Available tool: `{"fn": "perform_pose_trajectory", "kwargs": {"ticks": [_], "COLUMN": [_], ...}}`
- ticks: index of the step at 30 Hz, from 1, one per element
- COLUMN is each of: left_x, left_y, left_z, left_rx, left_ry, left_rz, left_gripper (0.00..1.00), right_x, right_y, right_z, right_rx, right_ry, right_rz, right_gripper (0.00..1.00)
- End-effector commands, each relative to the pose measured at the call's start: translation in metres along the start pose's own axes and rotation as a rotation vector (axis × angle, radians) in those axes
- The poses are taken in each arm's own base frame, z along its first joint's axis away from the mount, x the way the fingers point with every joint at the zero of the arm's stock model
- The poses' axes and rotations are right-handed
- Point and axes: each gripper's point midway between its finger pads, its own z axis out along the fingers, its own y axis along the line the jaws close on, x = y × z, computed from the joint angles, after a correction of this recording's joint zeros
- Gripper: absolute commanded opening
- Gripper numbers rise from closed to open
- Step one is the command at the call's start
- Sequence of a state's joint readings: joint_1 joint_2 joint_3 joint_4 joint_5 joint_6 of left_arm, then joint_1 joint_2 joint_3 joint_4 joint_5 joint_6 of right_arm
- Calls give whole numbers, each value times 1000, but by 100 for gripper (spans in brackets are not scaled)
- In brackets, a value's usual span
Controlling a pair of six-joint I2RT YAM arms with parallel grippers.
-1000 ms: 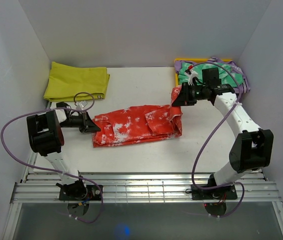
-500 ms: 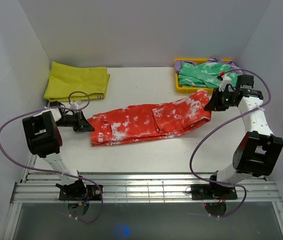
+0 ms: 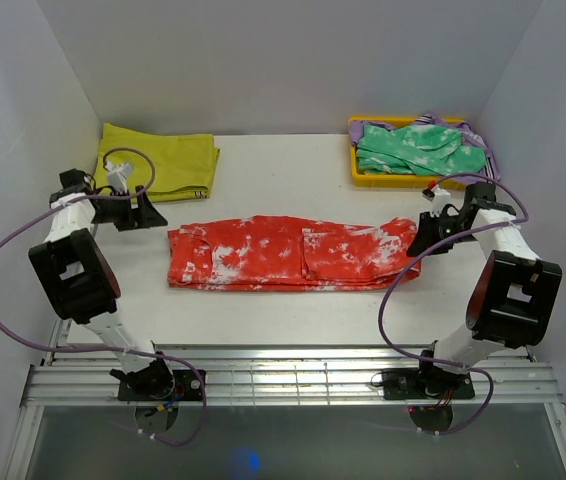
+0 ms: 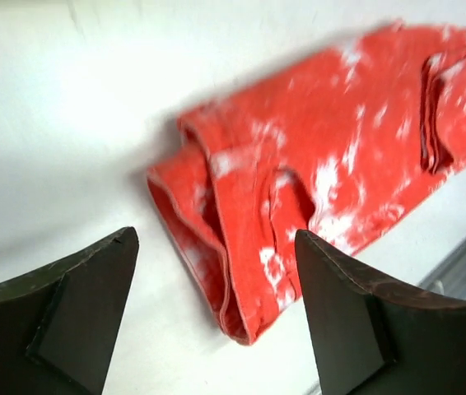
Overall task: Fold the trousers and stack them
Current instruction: Fold the trousers
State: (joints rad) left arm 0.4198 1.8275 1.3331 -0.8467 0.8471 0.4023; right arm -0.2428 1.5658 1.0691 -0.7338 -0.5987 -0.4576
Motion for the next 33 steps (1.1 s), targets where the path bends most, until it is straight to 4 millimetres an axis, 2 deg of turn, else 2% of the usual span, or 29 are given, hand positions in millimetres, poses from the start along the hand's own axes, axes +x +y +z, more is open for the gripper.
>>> {"fn": "perform_pose_trajectory", "kwargs": {"ticks": [1,2,3,4,5,6,8,9,11,12,13,15,16,19,21,22,23,25,26,28,29,30,31,33], "left_x": [-85,-91,-88,-90,-83,-68,-47,-28,-11,0,16,28,40,50,66,67,81,74,71,60,62,51,56,61], "left_y": [-65,-92,-133,-162,-196,-240,-280,-312,-343,-373,-371,-391,-382,-359,-331,-317,-305,-309,-310,-320,-316,-327,-326,-337], "left_z": [-39,-33,-6,5,16,52,83,110,131,140,165,181,202,238,268,286,298,297,294,278,272,257,249,229], "left_rx": [81,156,268,350,476,593,697,771,846,907,913,959,941,860,732,667,627,654,667,647,613,623,612,675], "left_ry": [-237,-238,-179,-153,-103,-22,63,109,135,160,222,255,283,275,310,270,320,331,309,299,305,276,293,317], "left_rz": [278,268,301,318,237,276,238,210,188,172,111,58,3,-119,-192,-146,-172,-119,-32,32,73,115,108,111], "left_gripper": [87,82,66,58,51,37,26,23,17,13,9,7,5,3,4,4,5,6,7,11,11,11,11,11], "right_x": [-2,-1,0,2,3,3,6,7,9,10,10,10,10,10,9,9,9,8,8,8,8,10,12,17], "right_y": [-4,-3,-3,-2,-1,0,1,0,-2,-4,-5,-9,-11,-15,-14,-14,-14,-13,-13,-14,-14,-14,-15,-18], "right_z": [5,7,8,9,10,11,13,12,13,14,15,15,15,13,12,11,10,9,8,9,10,11,13,17], "right_rx": [-20,-28,-33,-41,-48,-52,-61,-57,-49,-48,-45,-40,-35,-28,-25,-25,-26,-25,-23,-26,-30,-32,-35,-34], "right_ry": [-20,-21,-19,-17,-16,-18,-14,-12,-7,-4,-3,2,4,-2,-7,-8,-12,-17,-18,-15,-16,-12,-8,4], "right_rz": [-41,-40,-38,-34,-32,-30,-26,-32,-37,-38,-37,-29,-19,-13,-18,-20,-26,-34,-35,-35,-35,-32,-31,-18], "right_gripper": [8,8,8,8,8,8,8,8,8,8,8,8,8,8,8,8,8,8,8,8,8,8,8,8]}}
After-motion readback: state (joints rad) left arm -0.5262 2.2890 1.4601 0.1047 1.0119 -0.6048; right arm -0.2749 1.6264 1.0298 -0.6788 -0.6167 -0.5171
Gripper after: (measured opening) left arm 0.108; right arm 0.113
